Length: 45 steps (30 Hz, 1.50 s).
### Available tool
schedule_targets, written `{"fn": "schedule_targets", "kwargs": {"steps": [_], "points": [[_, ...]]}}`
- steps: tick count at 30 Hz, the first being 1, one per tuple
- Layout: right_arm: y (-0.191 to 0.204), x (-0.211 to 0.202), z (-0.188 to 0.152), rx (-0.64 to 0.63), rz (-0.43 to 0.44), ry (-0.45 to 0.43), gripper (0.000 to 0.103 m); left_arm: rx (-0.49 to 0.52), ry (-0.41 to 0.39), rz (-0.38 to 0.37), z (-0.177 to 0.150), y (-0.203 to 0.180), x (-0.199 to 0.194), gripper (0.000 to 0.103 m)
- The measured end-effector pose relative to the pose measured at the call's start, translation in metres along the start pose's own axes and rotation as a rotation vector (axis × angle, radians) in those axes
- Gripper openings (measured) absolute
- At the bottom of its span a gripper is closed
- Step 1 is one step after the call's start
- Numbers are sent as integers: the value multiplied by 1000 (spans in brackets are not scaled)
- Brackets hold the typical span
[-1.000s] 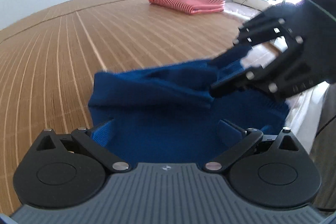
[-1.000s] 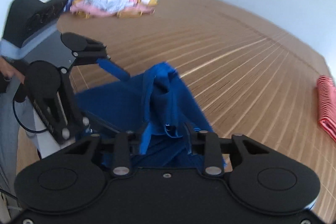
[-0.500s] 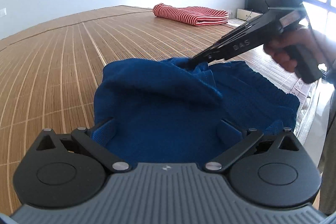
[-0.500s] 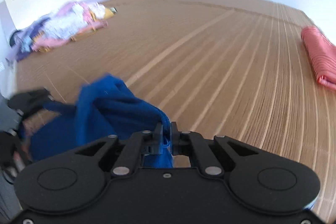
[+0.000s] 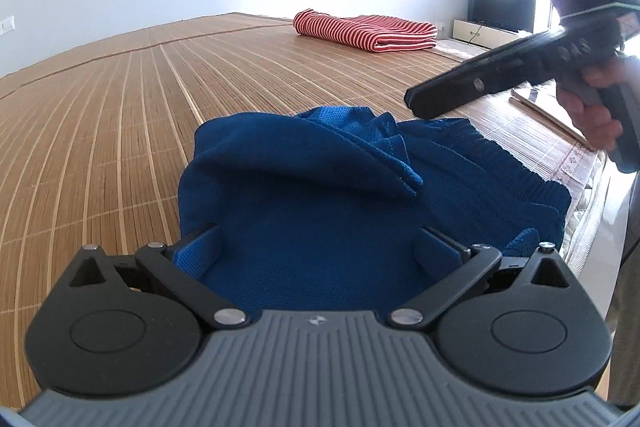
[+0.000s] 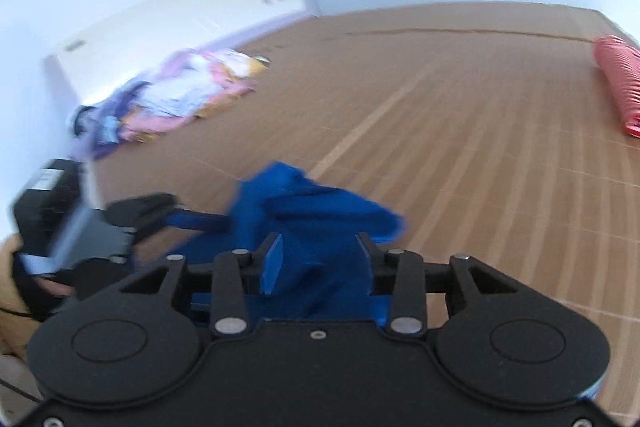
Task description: Fold clothes
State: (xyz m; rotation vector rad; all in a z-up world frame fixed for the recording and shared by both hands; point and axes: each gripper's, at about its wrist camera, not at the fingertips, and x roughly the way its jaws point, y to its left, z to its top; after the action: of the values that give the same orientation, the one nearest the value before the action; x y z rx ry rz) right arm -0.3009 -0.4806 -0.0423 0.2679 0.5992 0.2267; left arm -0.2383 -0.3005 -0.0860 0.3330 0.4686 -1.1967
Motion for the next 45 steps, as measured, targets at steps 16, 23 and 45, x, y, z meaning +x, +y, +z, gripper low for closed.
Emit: {"fn": "schedule_targets", "kwargs": {"steps": [16, 23, 45], "points": [[19, 25, 39, -212, -219, 67, 18, 6, -7, 5, -2, -2, -4, 103], [-42, 34, 26, 53, -221, 59, 41, 6, -7, 5, -1, -2, -3, 103], [-61, 4, 4, 409, -9, -17, 81, 7, -7, 8, -2, -5, -7, 103]]}}
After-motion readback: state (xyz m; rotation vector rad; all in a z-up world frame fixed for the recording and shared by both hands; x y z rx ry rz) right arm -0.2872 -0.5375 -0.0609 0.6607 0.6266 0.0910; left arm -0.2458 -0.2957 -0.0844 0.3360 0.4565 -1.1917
